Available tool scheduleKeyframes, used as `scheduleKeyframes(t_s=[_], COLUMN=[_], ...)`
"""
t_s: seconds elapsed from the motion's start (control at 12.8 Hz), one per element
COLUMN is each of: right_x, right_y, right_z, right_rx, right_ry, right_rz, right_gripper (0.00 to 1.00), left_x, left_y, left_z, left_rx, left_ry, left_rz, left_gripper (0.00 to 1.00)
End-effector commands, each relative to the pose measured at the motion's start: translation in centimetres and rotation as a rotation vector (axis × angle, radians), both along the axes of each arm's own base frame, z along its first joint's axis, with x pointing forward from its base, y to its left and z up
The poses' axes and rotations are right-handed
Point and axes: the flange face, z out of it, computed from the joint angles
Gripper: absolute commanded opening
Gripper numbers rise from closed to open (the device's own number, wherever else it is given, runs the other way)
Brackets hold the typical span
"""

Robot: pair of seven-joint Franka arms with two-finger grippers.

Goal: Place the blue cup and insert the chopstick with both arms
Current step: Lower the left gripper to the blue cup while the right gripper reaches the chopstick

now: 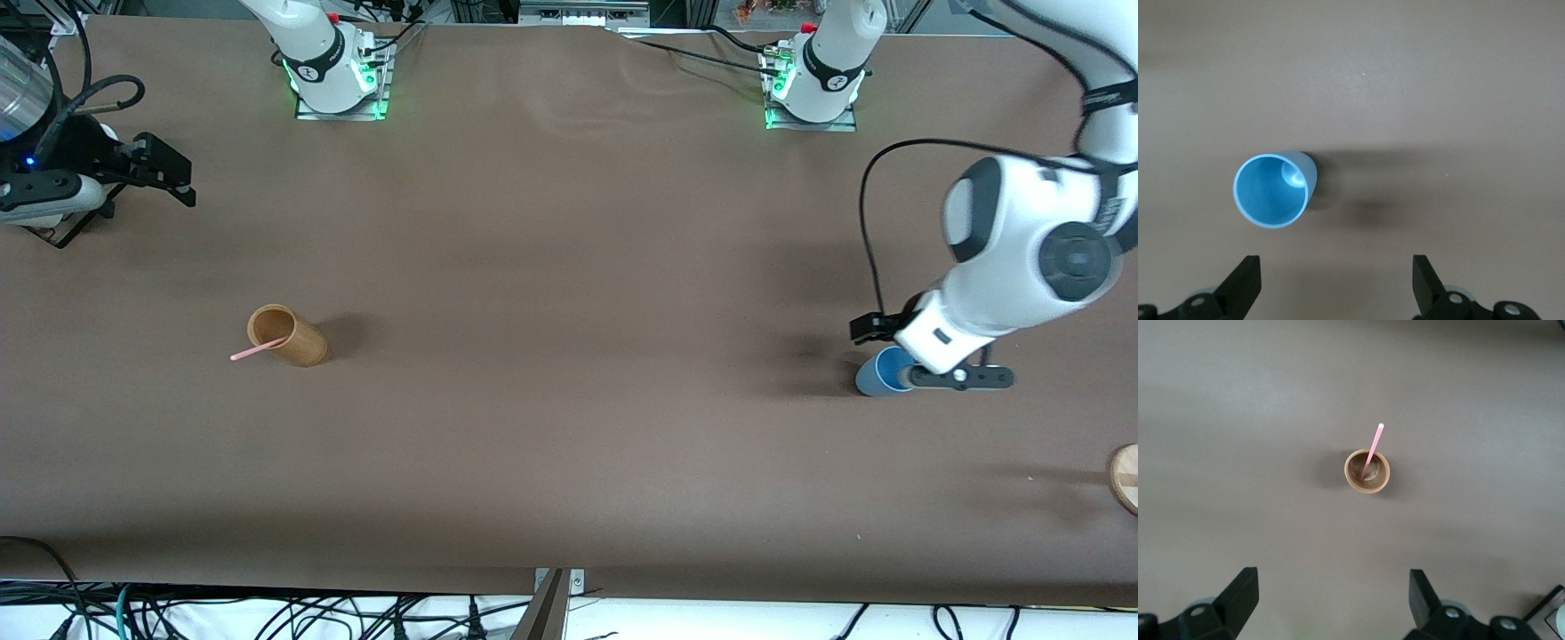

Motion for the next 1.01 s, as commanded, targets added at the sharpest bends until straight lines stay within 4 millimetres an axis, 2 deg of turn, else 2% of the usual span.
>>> scheduleKeyframes(t_s=[0.0, 0.23, 0.47, 0.7, 0.94], right_x=[1.7, 4.1, 7.1, 7.3, 7.5], right_y=[0.0, -0.4, -1.1, -2.3, -3.2], right_z=[-3.7, -8.9, -15.2, -21.5, -25.4], right_rx=[-0.003, -0.012, -0.042, -0.037, -0.027], right_ry=[-0.011, -0.054, -0.088, -0.126, -0.118], right_rz=[0.017, 0.051, 0.073, 0.069, 0.057], right_gripper=[1.00, 1.00, 1.00, 1.00, 0.93], left_x=[-2.5, -4.0, -4.1, -3.7, -3.5], left_y=[0.5, 0.9, 1.3, 1.7, 2.2], left_z=[-3.3, -7.6, -9.2, -11.5, -12.8], left_rx=[0.013, -0.001, -0.001, 0.001, 0.001], left_ry=[-0.069, -0.158, -0.172, -0.197, -0.209], left_rz=[-0.003, -0.008, -0.004, -0.004, 0.002], left_gripper=[1.00, 1.00, 1.00, 1.00, 1.00])
